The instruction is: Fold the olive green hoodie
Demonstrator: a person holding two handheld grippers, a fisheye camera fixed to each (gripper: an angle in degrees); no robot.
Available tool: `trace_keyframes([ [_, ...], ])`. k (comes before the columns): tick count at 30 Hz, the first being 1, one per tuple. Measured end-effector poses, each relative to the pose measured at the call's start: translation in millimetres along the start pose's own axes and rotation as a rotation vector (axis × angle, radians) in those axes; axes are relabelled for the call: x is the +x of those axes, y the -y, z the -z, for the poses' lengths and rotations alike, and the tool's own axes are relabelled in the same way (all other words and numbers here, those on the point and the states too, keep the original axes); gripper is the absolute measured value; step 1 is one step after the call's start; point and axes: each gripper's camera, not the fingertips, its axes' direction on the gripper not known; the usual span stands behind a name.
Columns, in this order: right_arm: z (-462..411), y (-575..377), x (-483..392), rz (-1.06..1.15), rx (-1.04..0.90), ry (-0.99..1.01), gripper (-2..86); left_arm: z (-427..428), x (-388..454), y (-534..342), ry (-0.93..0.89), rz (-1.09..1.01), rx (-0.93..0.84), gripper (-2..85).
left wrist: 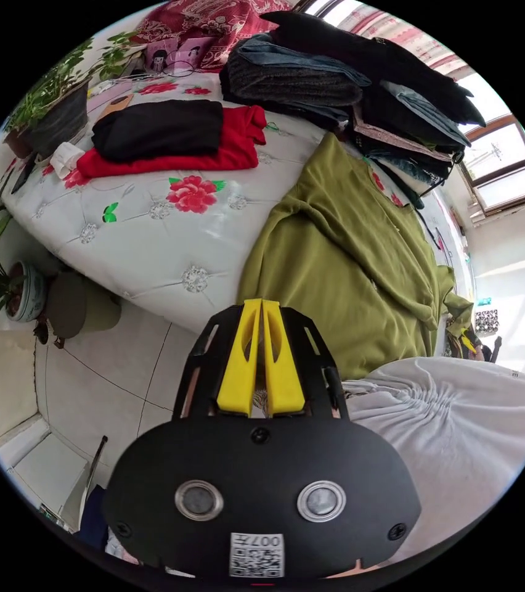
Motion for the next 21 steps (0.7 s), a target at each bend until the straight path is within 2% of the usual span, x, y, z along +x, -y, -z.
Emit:
trace_keyframes([
  [3,-35.5,19.1,-3.3,0.020,-0.204,-0.051,1.8,-3.2,16.4,3.5,-0.031,0.008,0.006,-1.0],
  [7,-8.3,29.9,-26.9,0.144,-0.114,0.046,0.4,-4.4,35.5,6.9,-0.051,-0.036,0.011,-1.0],
  [10,56.6,38.7,-57.2,0.271,0.066,0.267,0.0,-3.7,41.9,7.7,-0.075,-0.047,0.014,-1.0],
  [12,117.1,44.0,-89.0,0.380,0.189,0.523,-0.1,-4.7,44.1,10.0,-0.097,-0.045,0.010,-1.0],
  [15,181.0,34.0,-157.1,0.605,0.248,0.777,0.0,-4.8,50.3,13.8,-0.125,-0.065,0.019,-1.0],
  [18,220.1,-7.7,-247.9,0.901,0.231,1.003,0.6,-0.2,56.7,13.1,-0.157,-0.088,0.040,-1.0],
  [21,214.6,-70.7,-338.1,1.118,0.135,1.162,2.7,6.4,57.6,6.6,-0.173,-0.103,0.073,-0.9],
])
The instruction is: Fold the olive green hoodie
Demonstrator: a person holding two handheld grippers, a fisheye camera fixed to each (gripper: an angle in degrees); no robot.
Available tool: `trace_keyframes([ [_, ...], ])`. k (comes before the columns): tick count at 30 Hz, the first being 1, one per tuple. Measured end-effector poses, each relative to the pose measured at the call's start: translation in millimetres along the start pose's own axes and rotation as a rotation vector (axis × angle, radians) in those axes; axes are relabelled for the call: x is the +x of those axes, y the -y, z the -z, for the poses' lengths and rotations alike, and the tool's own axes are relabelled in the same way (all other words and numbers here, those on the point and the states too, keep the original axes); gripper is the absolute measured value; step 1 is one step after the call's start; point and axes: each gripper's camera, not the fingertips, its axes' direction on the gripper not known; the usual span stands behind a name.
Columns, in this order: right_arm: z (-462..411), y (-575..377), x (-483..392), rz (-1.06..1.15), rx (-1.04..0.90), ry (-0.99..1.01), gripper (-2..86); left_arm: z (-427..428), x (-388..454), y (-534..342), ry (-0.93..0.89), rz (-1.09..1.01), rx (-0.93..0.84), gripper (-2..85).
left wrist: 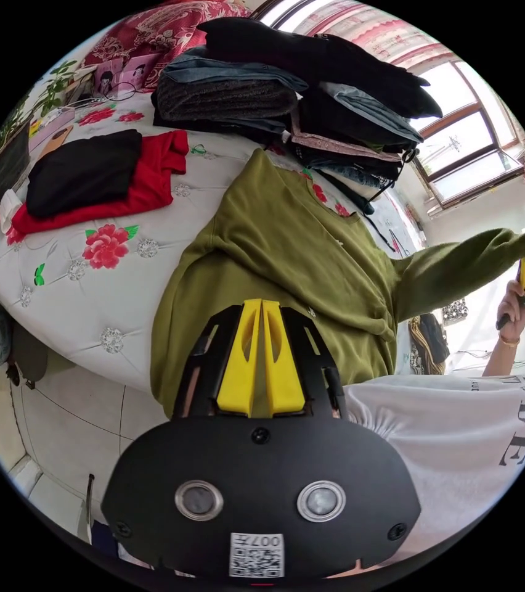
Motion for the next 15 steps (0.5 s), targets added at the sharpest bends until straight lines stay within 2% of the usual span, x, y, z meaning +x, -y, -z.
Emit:
trace_keyframes([
  [3,-113.0,-18.4,-20.3,0.013,-0.125,0.189,5.4,3.7,-5.2,-9.4,-0.015,0.011,0.018,-0.5],
  [5,-162.8,-37.2,-27.8,-0.002,-0.247,0.184,6.2,5.6,-10.0,-15.2,-0.025,0.026,0.019,0.0],
  [10,-185.2,-90.1,-30.2,-0.064,-0.419,-0.106,6.9,5.3,-17.0,-27.0,-0.001,0.015,0.001,2.8],
  [13,-152.2,-127.6,-14.1,-0.207,-0.450,-0.314,7.1,-1.6,-17.0,-30.3,0.042,-0.007,-0.040,4.1],
  [15,-112.5,-167.4,-2.6,-0.393,-0.412,-0.426,7.2,-4.8,-17.6,-33.8,0.079,-0.019,-0.074,4.8],
])
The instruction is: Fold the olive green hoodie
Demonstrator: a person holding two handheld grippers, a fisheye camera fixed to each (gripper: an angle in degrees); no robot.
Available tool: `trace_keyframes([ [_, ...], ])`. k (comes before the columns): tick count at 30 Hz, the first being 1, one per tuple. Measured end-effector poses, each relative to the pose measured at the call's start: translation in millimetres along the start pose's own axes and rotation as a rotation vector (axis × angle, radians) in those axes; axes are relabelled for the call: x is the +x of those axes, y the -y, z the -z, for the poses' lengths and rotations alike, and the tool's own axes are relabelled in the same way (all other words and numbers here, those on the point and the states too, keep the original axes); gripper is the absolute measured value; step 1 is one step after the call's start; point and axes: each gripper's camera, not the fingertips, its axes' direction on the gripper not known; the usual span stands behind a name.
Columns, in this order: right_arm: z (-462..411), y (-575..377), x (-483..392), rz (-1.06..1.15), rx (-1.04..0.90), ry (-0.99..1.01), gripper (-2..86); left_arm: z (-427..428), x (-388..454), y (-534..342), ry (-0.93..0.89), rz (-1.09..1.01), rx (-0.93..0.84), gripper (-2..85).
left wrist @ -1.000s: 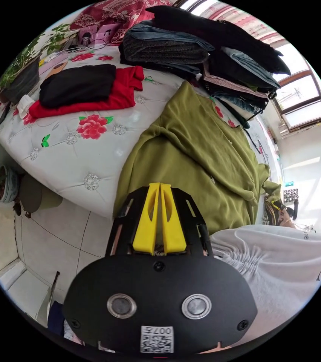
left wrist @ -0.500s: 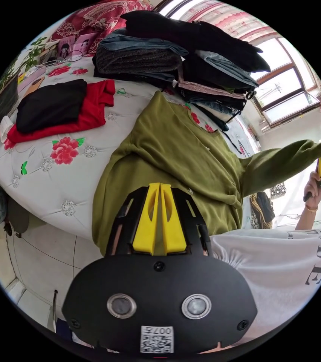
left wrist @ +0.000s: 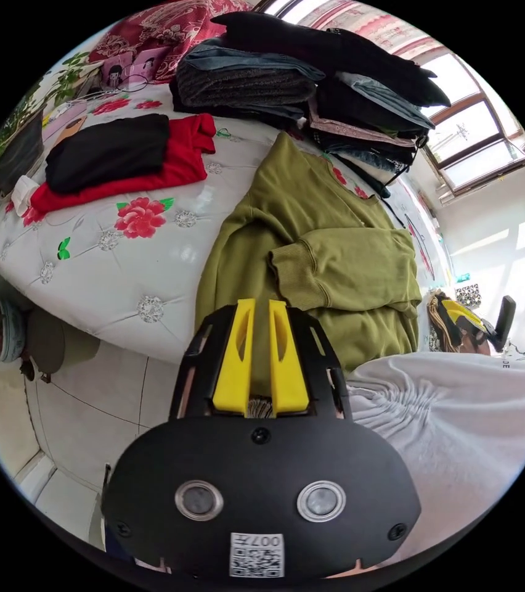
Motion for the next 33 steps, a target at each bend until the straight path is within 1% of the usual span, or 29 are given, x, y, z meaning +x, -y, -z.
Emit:
trace_keyframes([
  [1,3.1,-12.5,9.4,-0.057,0.009,-0.014,7.2,-1.3,-1.2,-3.5,0.021,-0.008,-0.021,5.2],
  [3,13.0,-69.4,40.3,-0.286,0.044,-0.074,7.2,-1.5,-5.0,-11.0,0.060,-0.016,-0.051,5.8],
  [5,16.4,-114.7,53.8,-0.440,0.059,-0.103,7.2,-0.2,-11.3,-20.9,0.111,-0.016,-0.075,6.3],
  [8,12.6,-174.3,52.8,-0.574,0.033,-0.134,7.2,2.3,-26.2,-40.0,0.148,0.014,-0.101,7.7],
  [10,4.3,-196.3,45.0,-0.592,-0.018,-0.133,7.2,-6.1,-35.5,-53.4,0.091,0.011,-0.143,10.2],
  [12,-13.5,-209.8,31.6,-0.562,-0.116,-0.149,7.4,-21.4,-34.8,-59.0,0.034,-0.014,-0.216,12.6],
  [15,-39.9,-208.5,21.7,-0.519,-0.227,-0.110,7.4,-49.5,-19.4,-58.9,0.057,-0.098,-0.317,13.0],
  [17,-55.8,-203.7,19.6,-0.493,-0.269,-0.107,7.0,-65.8,-12.3,-53.1,0.081,-0.109,-0.354,10.5],
  [19,-77.5,-198.9,20.0,-0.458,-0.339,-0.152,6.0,-81.4,-3.8,-41.8,0.096,-0.110,-0.375,4.8],
  [20,-87.4,-195.1,21.1,-0.448,-0.387,-0.195,5.0,-83.9,-1.1,-38.4,0.096,-0.116,-0.385,3.4],
  [22,-88.6,-192.4,23.8,-0.426,-0.439,-0.201,3.8,-84.4,14.0,-25.1,0.107,-0.199,-0.435,0.7],
  [23,-79.2,-194.2,24.5,-0.412,-0.420,-0.166,3.2,-82.2,17.3,-22.7,0.097,-0.225,-0.449,0.5],
  [25,-52.3,-196.8,24.3,-0.403,-0.352,-0.128,2.5,-56.8,24.4,-12.2,-0.046,-0.266,-0.445,-0.2],
  [26,-27.8,-197.3,24.8,-0.412,-0.278,-0.101,2.3,-47.7,25.0,-8.8,-0.091,-0.261,-0.436,-0.3],
  [27,0.2,-196.1,24.3,-0.412,-0.184,-0.077,2.2,-28.5,26.3,-0.4,-0.179,-0.248,-0.415,-0.3],
  [28,15.2,-194.6,24.0,-0.408,-0.131,-0.068,2.2,-7.3,29.3,9.2,-0.221,-0.251,-0.354,-0.3],
  [30,64.5,-181.6,25.8,-0.386,0.055,-0.058,2.6,18.0,34.0,27.3,-0.253,-0.269,-0.251,0.0],
  [32,87.2,-167.4,32.9,-0.391,0.168,-0.067,3.3,30.8,32.1,48.6,-0.253,-0.222,-0.147,0.7],
  [33,94.8,-158.5,39.1,-0.393,0.230,-0.081,4.0,33.4,26.0,62.2,-0.267,-0.141,-0.084,1.5],
])
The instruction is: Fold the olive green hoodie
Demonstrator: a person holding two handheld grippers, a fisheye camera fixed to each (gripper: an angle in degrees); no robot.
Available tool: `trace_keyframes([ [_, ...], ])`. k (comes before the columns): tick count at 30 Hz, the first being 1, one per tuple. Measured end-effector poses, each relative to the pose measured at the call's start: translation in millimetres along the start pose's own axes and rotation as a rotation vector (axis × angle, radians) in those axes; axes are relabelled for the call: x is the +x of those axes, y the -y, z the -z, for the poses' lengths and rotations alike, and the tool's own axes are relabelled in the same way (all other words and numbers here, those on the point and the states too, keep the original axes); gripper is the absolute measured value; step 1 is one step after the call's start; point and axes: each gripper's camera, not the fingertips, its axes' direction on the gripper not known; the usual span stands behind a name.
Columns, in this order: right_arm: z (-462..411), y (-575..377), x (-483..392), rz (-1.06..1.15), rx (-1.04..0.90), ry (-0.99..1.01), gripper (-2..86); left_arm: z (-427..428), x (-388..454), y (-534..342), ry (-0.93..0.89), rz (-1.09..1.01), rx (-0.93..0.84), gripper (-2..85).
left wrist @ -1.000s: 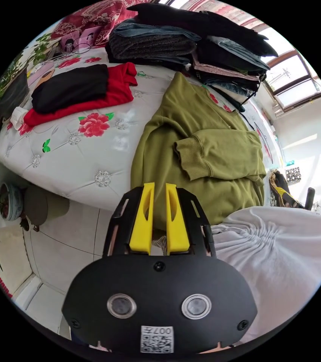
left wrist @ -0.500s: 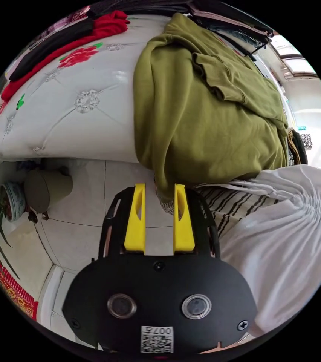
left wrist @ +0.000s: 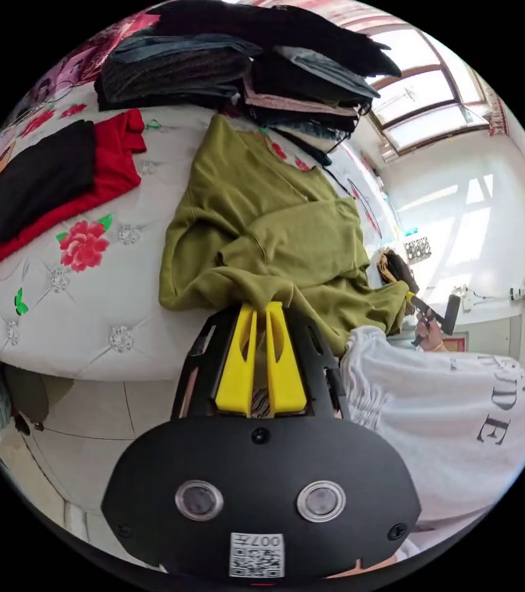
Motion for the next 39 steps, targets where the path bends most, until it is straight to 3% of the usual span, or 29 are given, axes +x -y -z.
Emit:
trace_keyframes([
  [2,-5.5,12.6,7.4,-0.028,0.028,-0.040,5.1,3.0,-12.4,12.5,-0.051,0.148,0.073,5.1],
  [4,-18.3,15.9,15.3,-0.057,-0.055,-0.062,6.2,5.8,-10.3,16.5,-0.087,0.142,0.066,9.9],
  [9,-14.5,-42.8,26.5,-0.084,-0.099,-0.047,8.4,9.0,-1.0,-28.0,0.132,0.055,-0.021,12.0],
  [14,-28.6,-68.3,54.2,-0.163,-0.142,-0.012,8.4,-8.2,-12.3,-45.2,0.057,0.096,-0.063,12.4],
  [19,-62.7,-42.6,70.2,-0.141,-0.222,0.036,6.4,-26.9,-4.2,-9.0,0.072,0.035,-0.173,6.2],
  [22,-59.4,-37.1,75.8,-0.086,-0.263,0.064,3.6,7.9,4.4,-1.1,-0.088,-0.055,-0.142,4.9],
  [25,-8.4,-43.8,85.8,-0.026,-0.150,0.179,1.6,68.9,11.2,-2.8,-0.309,-0.168,-0.033,4.7],
  [27,40.6,-51.0,105.5,-0.031,0.001,0.368,1.0,99.6,6.5,-2.5,-0.386,-0.196,0.029,4.6],
  [32,100.2,-43.2,146.0,-0.060,0.270,0.603,0.5,135.2,-14.7,28.6,-0.545,-0.200,0.140,4.5],
  [36,90.7,13.5,158.4,-0.055,0.272,0.616,0.9,133.3,-35.9,98.2,-0.630,-0.071,0.240,4.4],
  [39,72.2,70.5,162.3,-0.079,0.289,0.540,1.9,129.1,-42.5,161.3,-0.574,0.043,0.352,5.5],
])
